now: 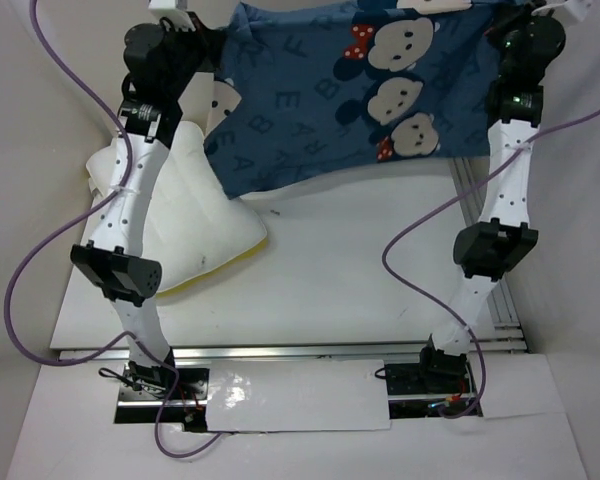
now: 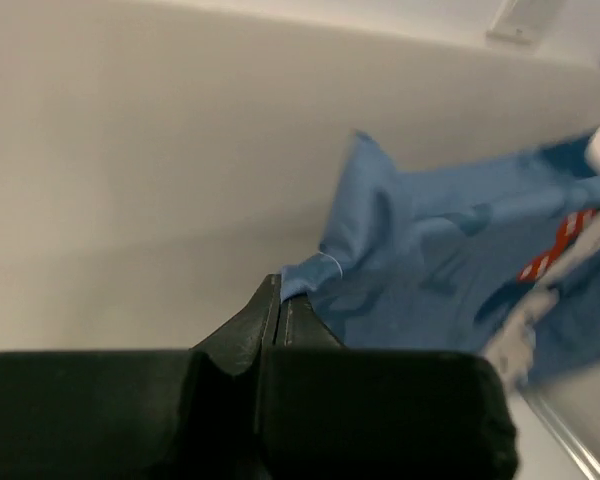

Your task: Put the pillow into the pillowcase

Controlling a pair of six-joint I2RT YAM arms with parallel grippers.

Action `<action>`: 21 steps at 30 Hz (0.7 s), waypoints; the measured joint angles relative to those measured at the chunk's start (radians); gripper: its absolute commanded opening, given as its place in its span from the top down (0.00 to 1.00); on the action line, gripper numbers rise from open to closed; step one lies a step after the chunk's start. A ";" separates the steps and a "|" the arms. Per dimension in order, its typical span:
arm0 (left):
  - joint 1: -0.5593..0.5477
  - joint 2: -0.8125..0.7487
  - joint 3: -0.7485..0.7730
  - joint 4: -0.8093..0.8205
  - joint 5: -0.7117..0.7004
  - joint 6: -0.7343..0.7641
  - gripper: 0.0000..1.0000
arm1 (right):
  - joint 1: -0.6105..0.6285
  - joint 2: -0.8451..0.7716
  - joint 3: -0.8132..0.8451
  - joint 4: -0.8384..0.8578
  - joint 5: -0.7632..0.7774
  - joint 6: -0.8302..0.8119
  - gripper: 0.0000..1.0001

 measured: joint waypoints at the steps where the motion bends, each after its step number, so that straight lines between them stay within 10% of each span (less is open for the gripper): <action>1: 0.022 -0.041 -0.082 0.024 0.035 -0.010 1.00 | -0.005 -0.031 -0.016 0.028 -0.006 0.002 1.00; 9: 0.019 -0.238 -0.453 0.182 0.319 0.028 1.00 | -0.123 -0.475 -0.726 0.275 -0.103 0.001 1.00; 12: -0.049 -0.459 -0.915 0.324 0.424 0.071 1.00 | -0.182 -0.569 -0.995 0.340 -0.137 0.000 0.98; 17: -0.232 -0.743 -1.660 0.518 0.452 0.093 0.96 | -0.229 -0.624 -1.370 0.362 -0.197 -0.007 0.60; 18: -0.266 -0.769 -1.756 0.522 0.448 0.089 0.83 | -0.232 -0.628 -1.419 0.352 -0.207 -0.012 0.48; 20: -0.337 -0.793 -1.883 0.510 0.445 0.077 0.04 | -0.232 -0.636 -1.489 0.322 -0.217 -0.018 0.29; 21: -0.387 -0.793 -1.903 0.469 0.421 0.060 0.00 | -0.231 -0.645 -1.509 0.309 -0.221 -0.021 0.12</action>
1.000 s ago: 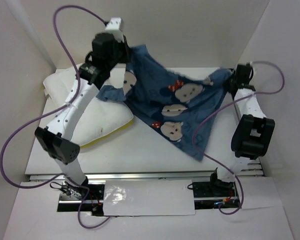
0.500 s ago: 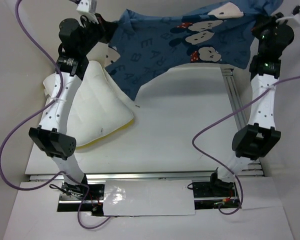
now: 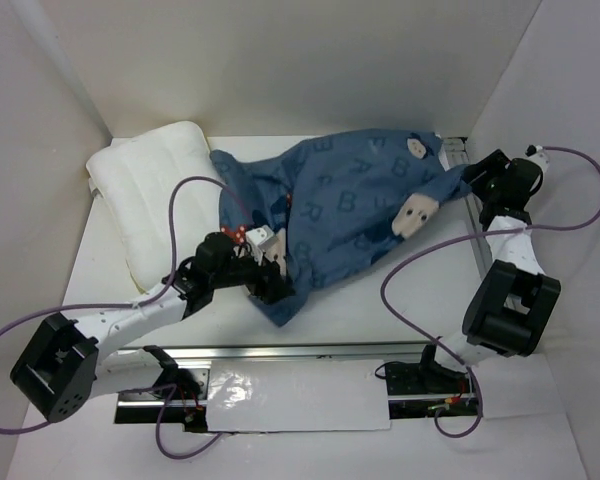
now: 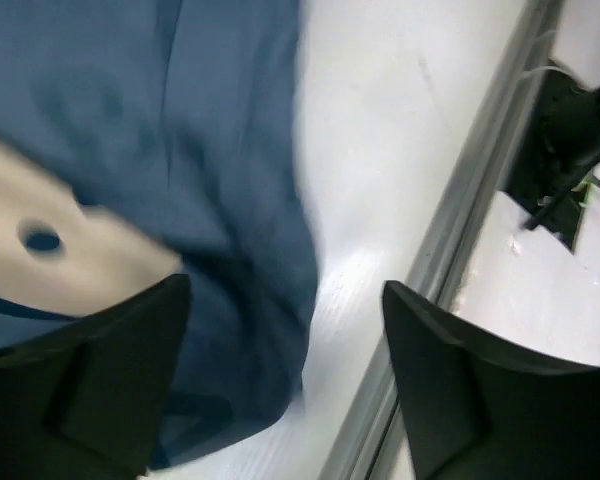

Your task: Put the pillow into the pillowcase

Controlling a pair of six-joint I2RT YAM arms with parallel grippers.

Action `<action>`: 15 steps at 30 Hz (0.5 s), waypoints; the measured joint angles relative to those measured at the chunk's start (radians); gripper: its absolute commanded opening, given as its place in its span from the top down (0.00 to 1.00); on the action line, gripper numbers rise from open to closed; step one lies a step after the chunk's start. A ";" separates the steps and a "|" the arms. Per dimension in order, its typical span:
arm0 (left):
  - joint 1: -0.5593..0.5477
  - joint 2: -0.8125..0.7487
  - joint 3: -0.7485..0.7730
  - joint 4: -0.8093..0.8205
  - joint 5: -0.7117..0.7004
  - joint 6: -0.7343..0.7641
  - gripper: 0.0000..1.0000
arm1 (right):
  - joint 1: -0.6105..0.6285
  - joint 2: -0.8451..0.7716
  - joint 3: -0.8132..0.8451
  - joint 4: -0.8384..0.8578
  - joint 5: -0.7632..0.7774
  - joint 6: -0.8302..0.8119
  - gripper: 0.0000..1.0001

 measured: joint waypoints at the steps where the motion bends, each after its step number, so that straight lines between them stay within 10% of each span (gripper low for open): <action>1: -0.008 0.000 0.000 0.000 -0.002 -0.008 0.00 | 0.004 -0.014 -0.013 -0.013 -0.003 -0.004 0.12; 15: -0.072 -0.165 0.328 -0.441 -0.579 -0.252 0.00 | 0.380 -0.200 0.017 -0.163 0.106 -0.123 0.00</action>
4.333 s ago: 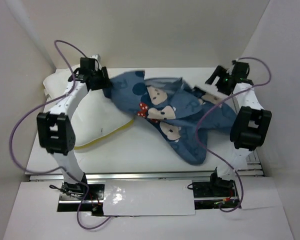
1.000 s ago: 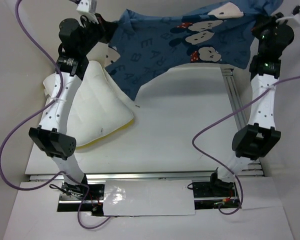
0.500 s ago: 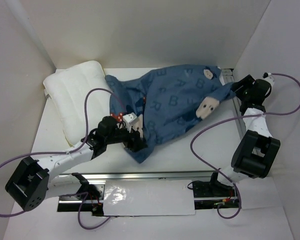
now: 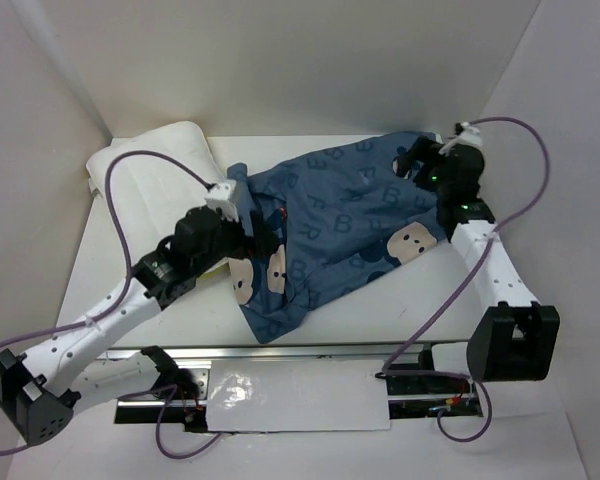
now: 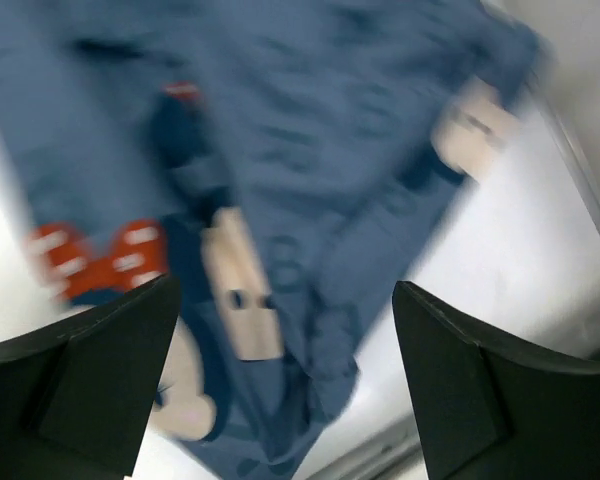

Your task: Put the pillow into the pillowcase

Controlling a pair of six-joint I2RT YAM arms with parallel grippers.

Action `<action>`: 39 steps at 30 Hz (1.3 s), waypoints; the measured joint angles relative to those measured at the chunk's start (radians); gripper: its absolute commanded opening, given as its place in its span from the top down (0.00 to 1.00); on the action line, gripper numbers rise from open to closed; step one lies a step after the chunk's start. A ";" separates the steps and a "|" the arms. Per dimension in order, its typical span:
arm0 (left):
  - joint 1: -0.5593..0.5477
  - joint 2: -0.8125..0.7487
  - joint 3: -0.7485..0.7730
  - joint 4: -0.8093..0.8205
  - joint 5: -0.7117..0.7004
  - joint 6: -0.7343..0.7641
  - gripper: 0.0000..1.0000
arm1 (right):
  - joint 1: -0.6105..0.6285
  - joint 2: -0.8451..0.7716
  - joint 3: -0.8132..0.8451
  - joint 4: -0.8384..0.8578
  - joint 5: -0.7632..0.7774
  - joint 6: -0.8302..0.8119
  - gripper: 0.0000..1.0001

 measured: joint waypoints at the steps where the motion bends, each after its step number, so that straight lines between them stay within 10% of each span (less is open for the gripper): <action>1: 0.027 0.023 0.040 -0.047 -0.053 -0.040 0.00 | 0.058 0.022 0.002 -0.006 0.013 -0.018 0.00; 7: 0.195 0.252 0.203 -0.337 -0.294 -0.263 0.00 | 0.278 0.293 0.092 -0.118 0.123 -0.077 0.00; 19: 0.415 0.404 0.208 -0.475 -0.361 -0.341 0.00 | 0.286 0.723 0.305 -0.341 0.348 -0.065 0.00; 23: 0.462 0.486 0.205 -0.475 -0.351 -0.341 0.00 | 0.277 0.748 0.342 -0.358 0.391 -0.061 0.22; 27: 0.481 0.512 0.205 -0.460 -0.330 -0.336 0.16 | 0.250 0.759 0.347 -0.358 0.403 -0.036 0.98; 32: 0.503 0.522 0.198 -0.434 -0.307 -0.314 0.53 | 0.149 0.751 0.324 -0.359 0.436 0.037 1.00; 33: 0.510 0.531 0.198 -0.427 -0.300 -0.309 0.89 | 0.119 0.744 0.314 -0.359 0.443 0.051 1.00; 34: 0.516 0.539 0.198 -0.421 -0.296 -0.308 1.00 | 0.089 0.735 0.303 -0.361 0.450 0.066 1.00; 39: 0.535 0.562 0.197 -0.392 -0.287 -0.289 1.00 | -0.047 0.683 0.238 -0.394 0.484 0.113 1.00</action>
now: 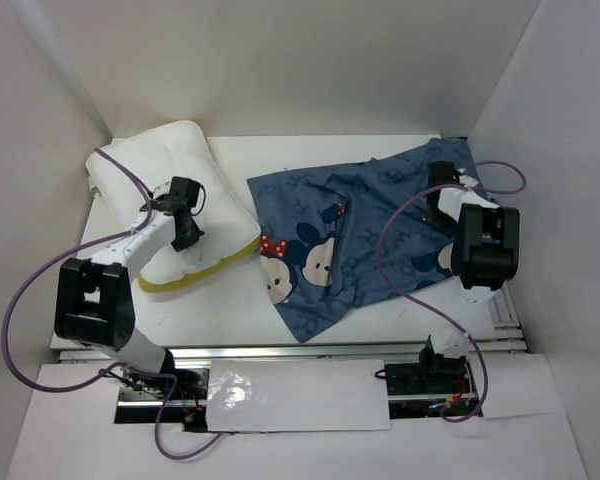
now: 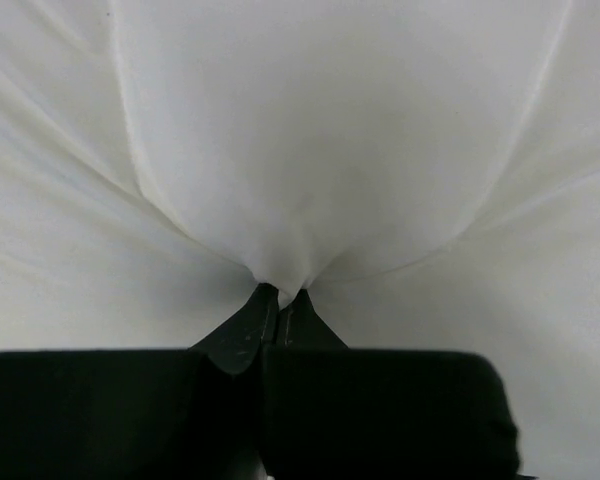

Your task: Put the pillow into the pillowcase

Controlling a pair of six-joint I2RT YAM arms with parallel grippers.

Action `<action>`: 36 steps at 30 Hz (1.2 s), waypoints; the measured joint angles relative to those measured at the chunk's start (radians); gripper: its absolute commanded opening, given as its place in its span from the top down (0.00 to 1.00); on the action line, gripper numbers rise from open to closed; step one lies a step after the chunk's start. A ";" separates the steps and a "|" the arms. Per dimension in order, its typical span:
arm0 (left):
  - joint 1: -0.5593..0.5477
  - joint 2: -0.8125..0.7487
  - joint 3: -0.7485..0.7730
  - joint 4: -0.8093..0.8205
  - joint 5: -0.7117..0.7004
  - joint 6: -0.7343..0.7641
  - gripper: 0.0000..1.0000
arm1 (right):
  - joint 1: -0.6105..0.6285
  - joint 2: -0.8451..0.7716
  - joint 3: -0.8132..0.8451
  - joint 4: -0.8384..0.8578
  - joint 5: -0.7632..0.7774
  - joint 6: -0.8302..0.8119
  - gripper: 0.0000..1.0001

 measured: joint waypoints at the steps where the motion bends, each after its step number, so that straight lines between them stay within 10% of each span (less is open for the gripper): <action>1: 0.007 -0.001 -0.002 0.002 0.000 0.000 1.00 | -0.020 -0.010 -0.012 -0.013 0.005 0.006 0.97; 7: 0.094 -0.073 -0.053 0.006 -0.012 -0.015 0.99 | -0.030 -0.064 -0.046 -0.112 0.035 0.031 0.40; 11: 0.137 -0.142 -0.064 -0.040 -0.027 -0.016 0.33 | 0.034 -0.151 -0.056 -0.151 0.054 0.000 0.09; 13: 0.135 -0.175 -0.053 -0.069 -0.026 -0.010 0.01 | 0.106 -0.207 -0.055 -0.151 0.060 -0.029 0.09; 17: 0.059 -0.223 0.021 -0.075 -0.016 0.013 0.01 | 0.287 -0.299 -0.044 -0.146 0.043 -0.081 0.12; 20: -0.042 -0.260 0.083 -0.014 0.042 0.068 0.11 | 0.392 -0.341 -0.043 -0.121 -0.038 -0.111 0.44; 25: -0.224 -0.250 0.119 0.185 0.215 0.171 0.27 | 0.425 -0.350 -0.072 -0.042 -0.259 -0.151 0.53; 36: -0.391 0.374 0.396 0.320 0.403 0.242 0.55 | 0.521 -0.164 -0.033 -0.008 -0.381 -0.163 0.62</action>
